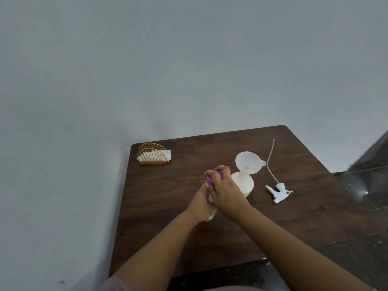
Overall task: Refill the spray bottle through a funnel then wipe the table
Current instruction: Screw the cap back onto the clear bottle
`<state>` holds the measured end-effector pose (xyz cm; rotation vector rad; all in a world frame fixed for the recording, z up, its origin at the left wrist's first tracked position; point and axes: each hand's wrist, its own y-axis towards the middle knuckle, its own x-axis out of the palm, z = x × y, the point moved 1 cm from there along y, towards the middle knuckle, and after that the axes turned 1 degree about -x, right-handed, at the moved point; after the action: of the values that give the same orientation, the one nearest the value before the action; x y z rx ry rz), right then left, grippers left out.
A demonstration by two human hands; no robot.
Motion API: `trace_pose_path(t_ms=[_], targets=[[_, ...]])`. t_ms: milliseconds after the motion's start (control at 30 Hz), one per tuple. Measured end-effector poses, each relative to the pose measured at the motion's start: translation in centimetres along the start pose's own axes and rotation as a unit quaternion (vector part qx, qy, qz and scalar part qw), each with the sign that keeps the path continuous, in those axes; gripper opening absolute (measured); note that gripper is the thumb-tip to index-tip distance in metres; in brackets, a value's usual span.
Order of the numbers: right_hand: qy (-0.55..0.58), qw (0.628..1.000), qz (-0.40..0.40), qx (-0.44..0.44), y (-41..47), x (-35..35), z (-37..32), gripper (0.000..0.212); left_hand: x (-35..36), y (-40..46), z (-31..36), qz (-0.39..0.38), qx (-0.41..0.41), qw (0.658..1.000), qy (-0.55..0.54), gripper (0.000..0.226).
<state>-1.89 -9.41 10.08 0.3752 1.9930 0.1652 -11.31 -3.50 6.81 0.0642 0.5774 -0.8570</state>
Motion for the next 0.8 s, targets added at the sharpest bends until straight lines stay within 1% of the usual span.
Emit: trace_pose_path(t_ms=[67, 133, 267, 333, 367, 467, 500, 600, 633, 700, 767, 800], targets=[[0.016, 1.0, 0.02, 0.009, -0.7, 0.1, 0.2, 0.033, -0.1, 0.0, 0.1, -0.013, 0.018, 1.0, 0.004, 0.052], [0.026, 0.999, 0.015, 0.014, -1.4, 0.6, 0.6, 0.032, -0.2, 0.2, -0.4, -0.014, 0.027, 1.0, -0.005, 0.061], [0.02, 0.999, -0.006, 0.024, -1.6, 1.0, 0.7, 0.035, -0.5, 0.0, -1.1, 0.0, 0.03, 0.999, -0.012, 0.068], [-0.012, 0.999, -0.022, 0.041, -1.1, 0.7, 0.2, 0.038, -0.5, -0.1, -1.1, 0.007, 0.034, 0.999, -0.026, 0.072], [-0.045, 0.997, -0.037, 0.058, -0.8, 0.4, -0.2, 0.041, -0.6, -0.2, -1.0, 0.006, 0.03, 0.999, -0.034, 0.073], [-0.177, 0.975, -0.092, 0.096, -0.1, -0.1, -1.5, 0.049, -0.7, -0.2, -1.0, 0.004, 0.028, 0.998, -0.057, 0.064], [-0.196, 0.971, -0.096, 0.101, 0.0, -0.3, -1.9, 0.049, -0.7, -0.2, -1.0, 0.005, 0.03, 0.998, -0.054, 0.061], [-0.203, 0.969, -0.092, 0.109, 0.5, -0.7, -2.3, 0.043, -0.5, -0.3, -1.3, 0.009, 0.049, 0.998, -0.049, 0.054], [-0.216, 0.965, -0.101, 0.106, 0.8, -1.0, -2.3, 0.041, -0.4, -0.3, -1.4, 0.008, 0.052, 0.998, -0.038, 0.052], [-0.256, 0.95, -0.149, 0.095, 1.6, -1.7, -2.6, 0.038, -0.3, -0.5, -1.5, 0.009, 0.052, 0.998, -0.021, 0.054], [-0.263, 0.94, -0.187, 0.111, 2.2, -2.2, -3.0, 0.042, -0.1, -0.7, -1.3, 0.015, 0.051, 0.998, -0.032, 0.059], [-0.252, 0.938, -0.198, 0.134, 2.5, -2.4, -3.1, 0.049, 0.0, -0.8, -1.1, 0.013, 0.048, 0.998, -0.041, 0.061]])
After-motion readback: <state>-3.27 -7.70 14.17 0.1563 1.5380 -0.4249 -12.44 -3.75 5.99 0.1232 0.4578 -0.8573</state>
